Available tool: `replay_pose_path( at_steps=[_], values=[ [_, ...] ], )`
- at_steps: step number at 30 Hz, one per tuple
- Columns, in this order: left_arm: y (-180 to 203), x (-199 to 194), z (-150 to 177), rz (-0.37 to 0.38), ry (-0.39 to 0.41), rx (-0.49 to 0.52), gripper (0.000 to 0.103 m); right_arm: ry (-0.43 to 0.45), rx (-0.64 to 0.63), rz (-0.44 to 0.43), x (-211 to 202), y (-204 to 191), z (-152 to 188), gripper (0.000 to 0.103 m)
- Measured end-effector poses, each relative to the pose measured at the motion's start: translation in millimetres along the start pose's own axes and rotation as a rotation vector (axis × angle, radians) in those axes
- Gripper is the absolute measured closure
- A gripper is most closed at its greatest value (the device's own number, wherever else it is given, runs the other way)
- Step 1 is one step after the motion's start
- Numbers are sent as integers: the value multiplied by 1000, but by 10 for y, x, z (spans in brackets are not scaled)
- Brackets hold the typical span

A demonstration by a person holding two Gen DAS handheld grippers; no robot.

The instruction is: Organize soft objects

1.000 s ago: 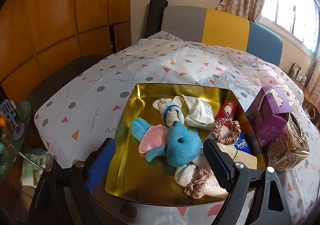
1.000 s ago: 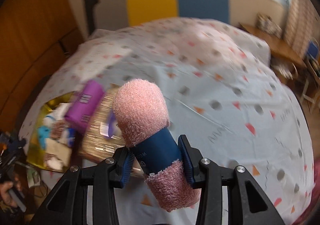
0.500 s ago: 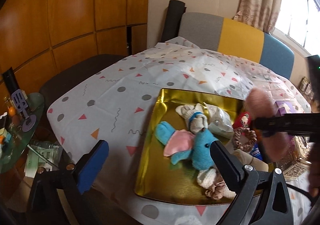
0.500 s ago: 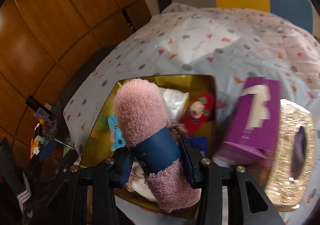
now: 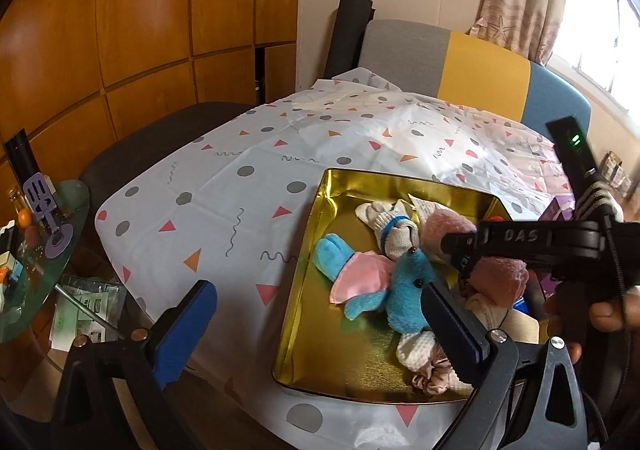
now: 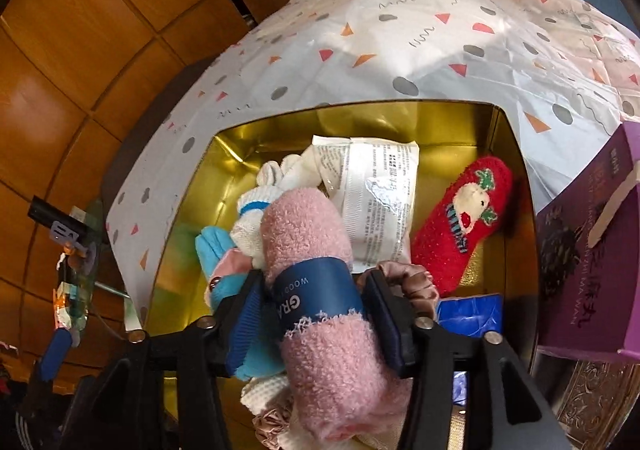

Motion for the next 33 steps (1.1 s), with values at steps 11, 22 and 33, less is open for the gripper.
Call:
replay_pose_path(
  at_steps=[11,22,33],
  values=[
    [130,-99,5,20,12,14,0,194,-101,105,-566,-39,2,36],
    [641,-274,62,87,43,66,0,417,-85,381,-1361,497,449,36],
    [1075,-421,174,105,65,125,0,472,-18,463,-1682,873,766,36]
  ],
)
Point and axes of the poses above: each gripper's, at about its wrist camera, not at the fingertips, and x roughly the way its jaws point, y to its right, z to its underside, the point moved 10 cm from there along x, roughly the way its jaws point, and after that the axes turned 2 degrees about z, right-handed, at the moved point
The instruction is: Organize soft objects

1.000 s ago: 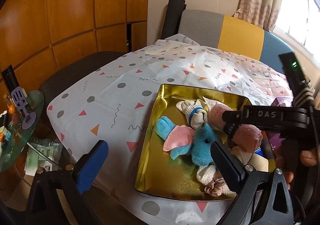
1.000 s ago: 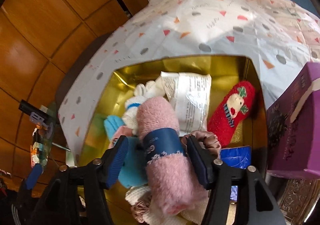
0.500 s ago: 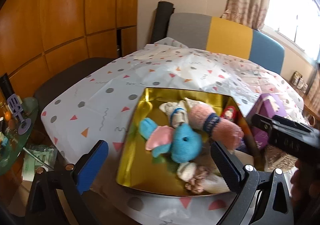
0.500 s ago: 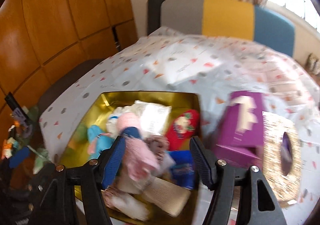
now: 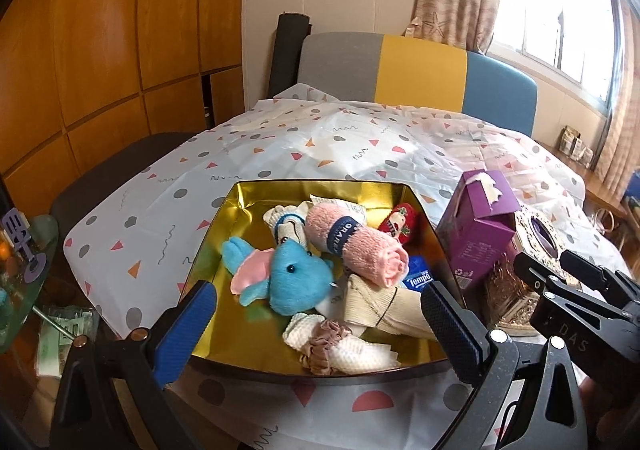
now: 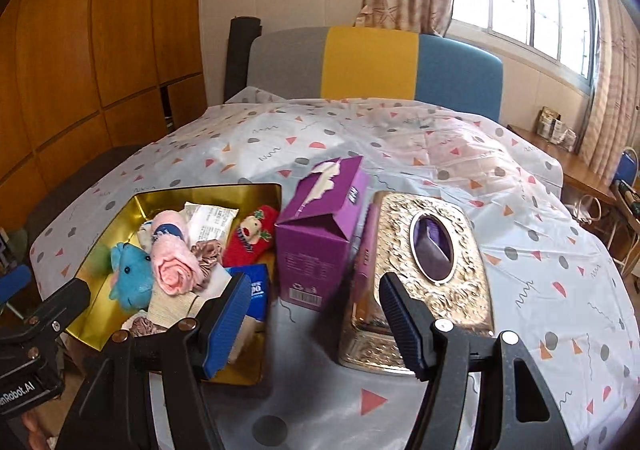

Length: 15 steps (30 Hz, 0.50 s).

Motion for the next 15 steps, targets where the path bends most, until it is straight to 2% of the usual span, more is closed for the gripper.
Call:
replay_pose_path(
  at_steps=[15],
  values=[
    [86,-11,31,-5,0,25,0,-12,13,3,15,35,96,36]
  ],
)
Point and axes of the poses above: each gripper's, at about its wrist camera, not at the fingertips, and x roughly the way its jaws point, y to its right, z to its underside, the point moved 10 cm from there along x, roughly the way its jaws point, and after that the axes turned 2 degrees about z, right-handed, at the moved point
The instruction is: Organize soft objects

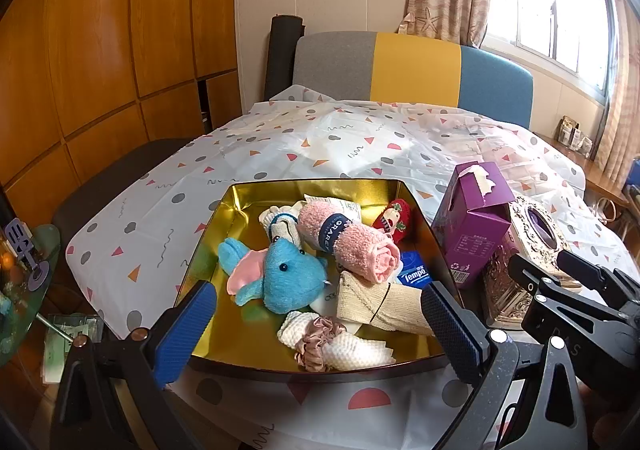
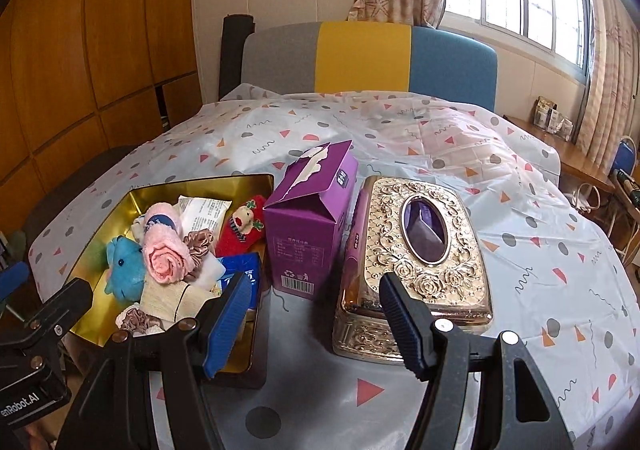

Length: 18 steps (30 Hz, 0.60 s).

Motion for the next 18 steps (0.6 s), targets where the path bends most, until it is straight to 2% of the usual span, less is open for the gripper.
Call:
replay_pose_path(
  at_steps=[18],
  values=[
    [-8,19,14,5,-11,-3,0,-5,-11,-5,2,-54,-8,36]
  ],
)
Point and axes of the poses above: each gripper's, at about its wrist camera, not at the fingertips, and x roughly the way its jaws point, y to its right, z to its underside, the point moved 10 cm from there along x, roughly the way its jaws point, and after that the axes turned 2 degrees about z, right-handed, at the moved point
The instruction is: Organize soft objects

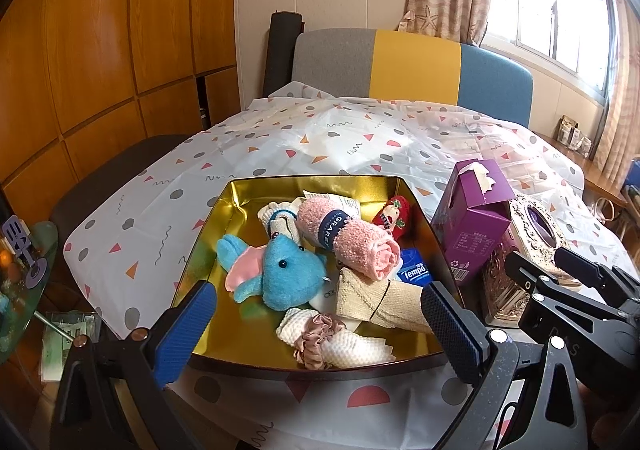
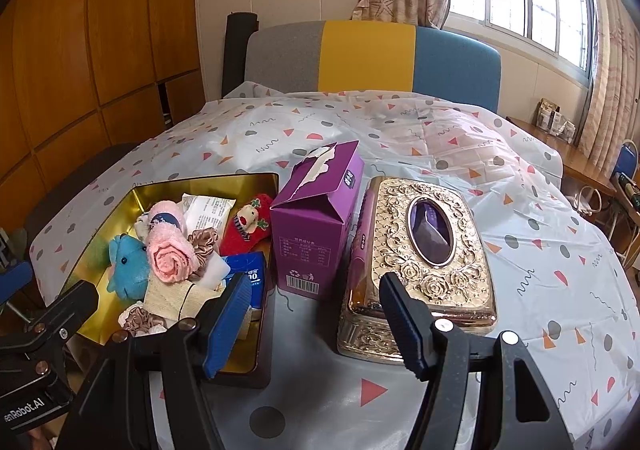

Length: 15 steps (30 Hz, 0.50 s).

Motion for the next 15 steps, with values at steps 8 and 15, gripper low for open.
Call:
replay_pose_path(
  at_steps=[8,15],
  values=[
    [-6,-1,-4,-1,1,-3,0,-3,-2,-1,4,-16,3,36],
    [-10,-3,3,0,-1,-6,0,-6,-2,-2,-1,-24,5,36]
  ],
)
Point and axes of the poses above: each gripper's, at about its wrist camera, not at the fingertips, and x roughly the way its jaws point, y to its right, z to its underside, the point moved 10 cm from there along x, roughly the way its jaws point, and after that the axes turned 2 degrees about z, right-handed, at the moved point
